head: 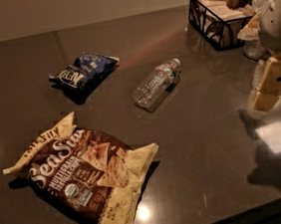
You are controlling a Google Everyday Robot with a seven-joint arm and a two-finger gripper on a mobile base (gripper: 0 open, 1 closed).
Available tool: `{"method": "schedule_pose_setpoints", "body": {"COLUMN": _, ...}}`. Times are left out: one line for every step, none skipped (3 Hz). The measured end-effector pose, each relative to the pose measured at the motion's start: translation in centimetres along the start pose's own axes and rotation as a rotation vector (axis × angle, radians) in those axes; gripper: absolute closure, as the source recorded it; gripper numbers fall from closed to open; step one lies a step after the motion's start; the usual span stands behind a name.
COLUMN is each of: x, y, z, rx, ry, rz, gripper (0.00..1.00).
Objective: Move brown chip bag near water bottle
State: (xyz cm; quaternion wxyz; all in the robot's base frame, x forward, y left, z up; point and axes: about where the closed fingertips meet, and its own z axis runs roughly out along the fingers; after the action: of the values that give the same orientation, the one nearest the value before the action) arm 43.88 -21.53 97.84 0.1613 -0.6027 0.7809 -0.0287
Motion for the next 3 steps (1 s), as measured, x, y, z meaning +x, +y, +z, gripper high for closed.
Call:
{"method": "schedule_pose_setpoints", "body": {"x": -3.0, "y": 1.5, "z": 1.3, "rx": -0.055, "ry": -0.085, "rz": 0.001, "gripper": 0.0}}
{"method": "schedule_pose_setpoints", "body": {"x": -9.1, "y": 5.6, "z": 3.4, "rx": -0.145, "ry": -0.222, "rz": -0.022, "gripper": 0.0}}
{"method": "schedule_pose_setpoints", "body": {"x": -13.5, "y": 8.5, "z": 4.3, "rx": -0.205, "ry": -0.297, "rz": -0.039, "gripper": 0.0}}
